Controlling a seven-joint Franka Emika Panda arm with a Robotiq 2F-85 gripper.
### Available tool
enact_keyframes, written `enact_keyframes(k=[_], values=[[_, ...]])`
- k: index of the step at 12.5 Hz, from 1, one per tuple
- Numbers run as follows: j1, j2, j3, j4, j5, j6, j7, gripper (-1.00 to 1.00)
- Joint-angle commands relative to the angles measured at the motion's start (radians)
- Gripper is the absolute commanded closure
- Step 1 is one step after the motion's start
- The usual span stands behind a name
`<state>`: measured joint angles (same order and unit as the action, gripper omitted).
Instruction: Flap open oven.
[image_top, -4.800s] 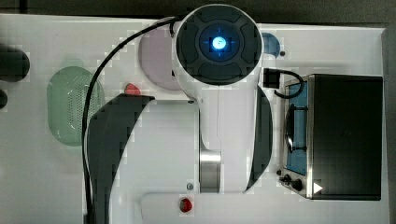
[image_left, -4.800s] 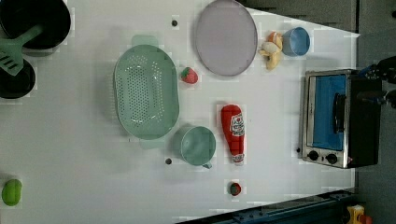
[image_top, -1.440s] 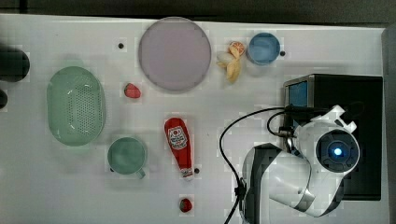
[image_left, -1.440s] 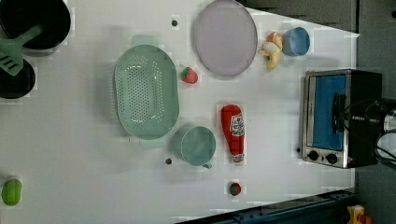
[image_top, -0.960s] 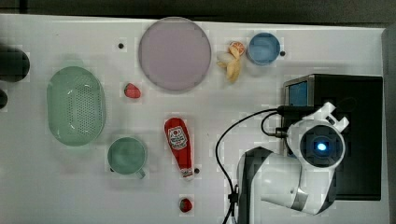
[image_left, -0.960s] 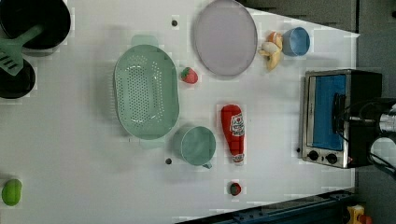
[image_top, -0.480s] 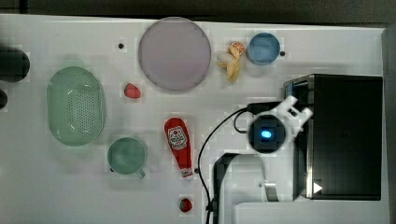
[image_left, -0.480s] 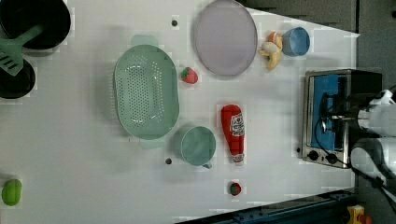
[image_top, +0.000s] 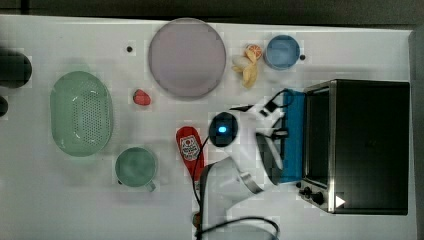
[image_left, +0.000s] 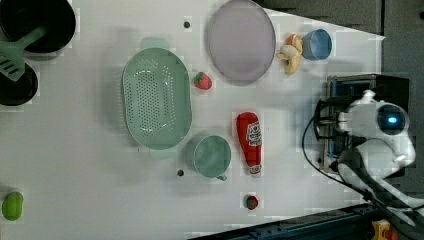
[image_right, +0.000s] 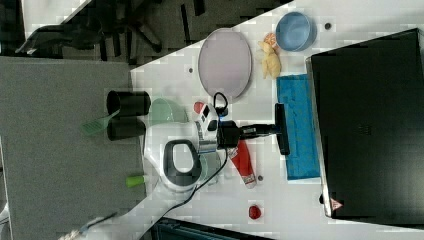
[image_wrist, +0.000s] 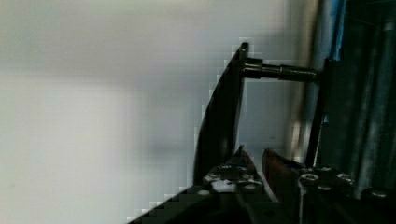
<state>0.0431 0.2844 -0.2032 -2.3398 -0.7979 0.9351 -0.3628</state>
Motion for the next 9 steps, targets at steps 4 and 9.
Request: enact_keyframes(k=[4, 9], values=[[0.091, 0.169, 0.038, 0.064, -0.114, -0.066, 0.395, 0.65], [0.098, 0.123, 0.035, 0.104, -0.038, -0.051, 0.411, 0.65]])
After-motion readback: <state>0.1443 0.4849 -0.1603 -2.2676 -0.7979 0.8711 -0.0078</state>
